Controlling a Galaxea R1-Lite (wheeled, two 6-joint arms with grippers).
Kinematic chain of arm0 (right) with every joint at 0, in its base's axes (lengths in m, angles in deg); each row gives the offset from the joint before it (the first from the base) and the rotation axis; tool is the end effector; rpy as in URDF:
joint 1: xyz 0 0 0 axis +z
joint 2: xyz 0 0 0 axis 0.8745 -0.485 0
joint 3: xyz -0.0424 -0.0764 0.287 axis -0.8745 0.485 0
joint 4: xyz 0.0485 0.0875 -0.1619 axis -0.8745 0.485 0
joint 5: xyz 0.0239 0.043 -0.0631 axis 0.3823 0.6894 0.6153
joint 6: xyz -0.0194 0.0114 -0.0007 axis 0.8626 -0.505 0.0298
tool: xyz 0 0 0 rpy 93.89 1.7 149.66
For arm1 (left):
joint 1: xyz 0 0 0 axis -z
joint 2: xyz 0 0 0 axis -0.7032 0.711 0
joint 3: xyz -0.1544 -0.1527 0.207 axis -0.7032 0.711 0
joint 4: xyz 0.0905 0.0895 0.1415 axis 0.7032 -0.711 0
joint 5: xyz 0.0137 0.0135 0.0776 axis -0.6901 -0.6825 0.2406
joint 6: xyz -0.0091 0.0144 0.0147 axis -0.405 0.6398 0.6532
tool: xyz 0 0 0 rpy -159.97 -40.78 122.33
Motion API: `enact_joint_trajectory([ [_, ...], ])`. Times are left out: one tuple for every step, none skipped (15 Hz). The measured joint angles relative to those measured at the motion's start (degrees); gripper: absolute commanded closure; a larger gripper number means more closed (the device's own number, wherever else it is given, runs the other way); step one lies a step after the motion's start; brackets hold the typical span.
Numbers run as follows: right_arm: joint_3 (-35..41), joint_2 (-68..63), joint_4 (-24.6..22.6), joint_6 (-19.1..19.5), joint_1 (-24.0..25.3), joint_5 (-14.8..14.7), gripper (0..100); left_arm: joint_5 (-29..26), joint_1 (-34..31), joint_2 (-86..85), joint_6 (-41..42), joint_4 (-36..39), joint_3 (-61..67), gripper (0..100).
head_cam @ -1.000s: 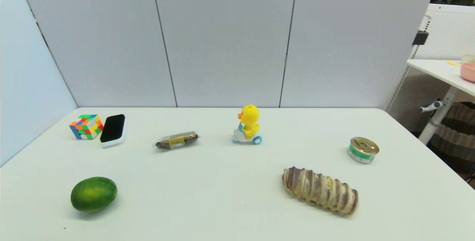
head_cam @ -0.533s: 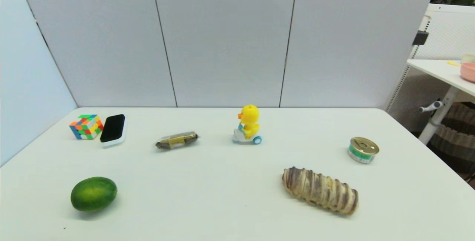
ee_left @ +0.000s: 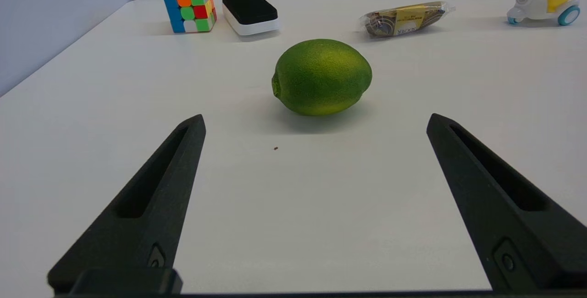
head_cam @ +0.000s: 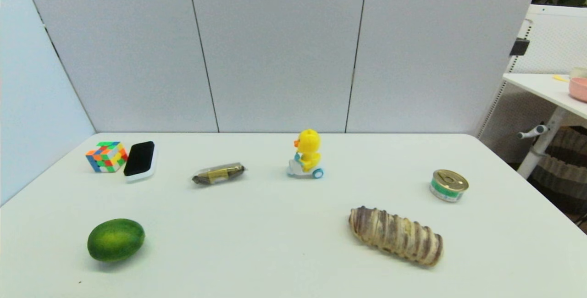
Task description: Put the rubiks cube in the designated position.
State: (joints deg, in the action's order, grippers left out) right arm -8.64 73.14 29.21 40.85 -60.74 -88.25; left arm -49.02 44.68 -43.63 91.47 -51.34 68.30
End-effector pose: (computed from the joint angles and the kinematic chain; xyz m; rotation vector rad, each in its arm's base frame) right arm -0.0229 -0.0003 0.0764 0.0180 -0.0094 -0.0027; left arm -0.0228 -0.0006 0.0756 0.0518 -0.0018 -0.0228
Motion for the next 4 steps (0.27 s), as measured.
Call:
enact_joint_trajectory([
  [0.0,0.0,0.0,0.1,0.0,0.0,0,0.0,0.0,0.0,0.0,0.0,0.0,0],
  [0.0,0.0,0.1,0.1,0.0,0.0,0,0.0,0.0,0.0,0.0,0.0,0.0,0],
  [0.0,0.0,0.0,0.1,0.0,0.0,0,0.0,0.0,0.0,0.0,0.0,0.0,0],
  [0.0,0.0,-0.1,0.1,0.0,0.0,0,0.0,0.0,0.0,0.0,0.0,0.0,0],
])
